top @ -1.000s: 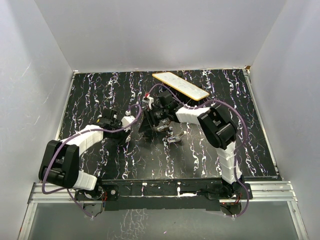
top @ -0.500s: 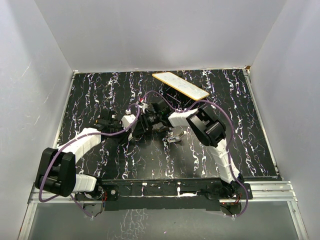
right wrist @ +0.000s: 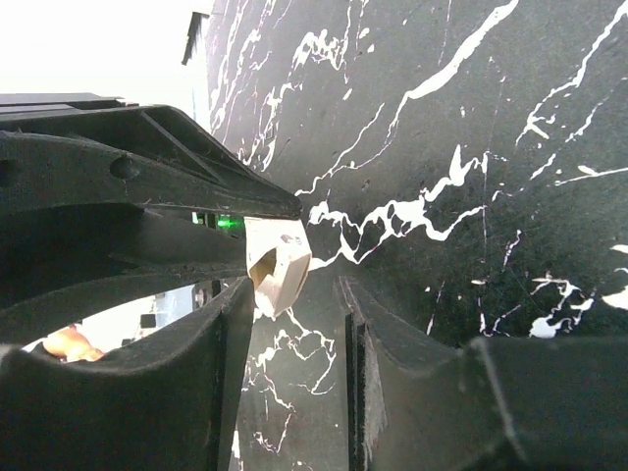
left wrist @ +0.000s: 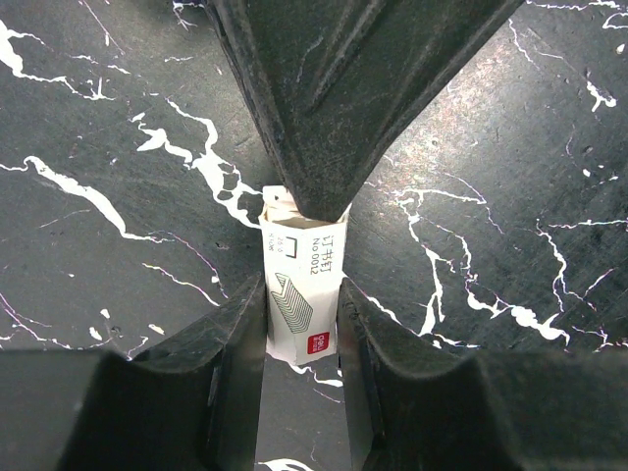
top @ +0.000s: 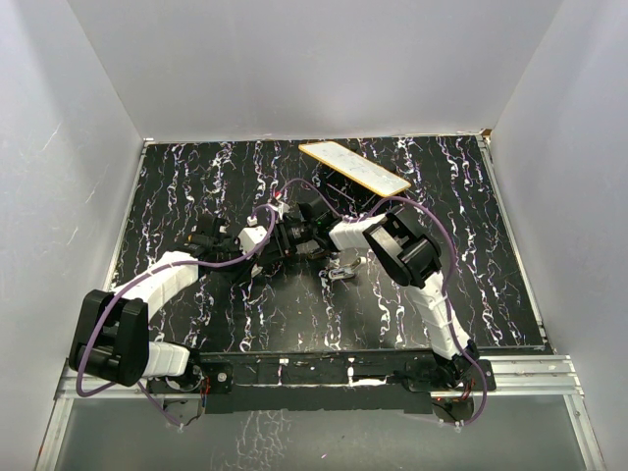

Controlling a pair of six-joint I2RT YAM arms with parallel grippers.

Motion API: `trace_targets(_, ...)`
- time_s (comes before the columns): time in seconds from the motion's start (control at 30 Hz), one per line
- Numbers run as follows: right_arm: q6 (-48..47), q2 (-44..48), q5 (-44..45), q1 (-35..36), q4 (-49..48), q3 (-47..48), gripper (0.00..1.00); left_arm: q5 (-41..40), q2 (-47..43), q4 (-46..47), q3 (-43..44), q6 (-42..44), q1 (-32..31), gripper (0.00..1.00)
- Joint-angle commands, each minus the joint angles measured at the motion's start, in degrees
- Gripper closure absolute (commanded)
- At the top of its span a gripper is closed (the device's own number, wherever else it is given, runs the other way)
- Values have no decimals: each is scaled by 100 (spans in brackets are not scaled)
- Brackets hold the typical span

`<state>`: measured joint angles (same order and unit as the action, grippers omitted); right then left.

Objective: Load the staples into the stapler

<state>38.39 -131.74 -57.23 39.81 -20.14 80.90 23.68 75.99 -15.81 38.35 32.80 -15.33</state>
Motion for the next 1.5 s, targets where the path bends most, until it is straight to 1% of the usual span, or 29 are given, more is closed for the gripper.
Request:
trace_targets(0.0,114,-122,-122,57,-399,263,61,253,-183,-45,-47,96,30,72)
trace_targets(0.13,132,-163,-127,80,-399,290,67,295,-215,-53,-55,86,30,72)
trace_targets(0.27,133,-181,-131,113,-395,299,70,295,-227,-79,-42,95,24,72)
trace_targets(0.37,132,-202,-149,126,-401,311,75,295,-231,-87,-50,95,26,72)
trace_targets(0.5,129,-184,-139,119,-375,321,85,231,-204,-63,-60,95,29,72)
trace_targets(0.6,-67,-134,47,114,-85,339,92,132,-125,-99,-48,163,28,70)
trace_targets(0.7,-559,-122,322,108,545,490,92,30,94,-209,-2,278,26,67)
trace_targets(0.97,-964,-83,787,106,1039,495,92,-65,625,-379,138,380,-14,63)
trace_targets(1.23,-1143,7,928,28,1161,360,92,-176,754,-500,162,436,-43,63)
trace_targets(1.47,-1235,110,916,-68,1162,232,92,-179,803,-484,133,434,-46,68)
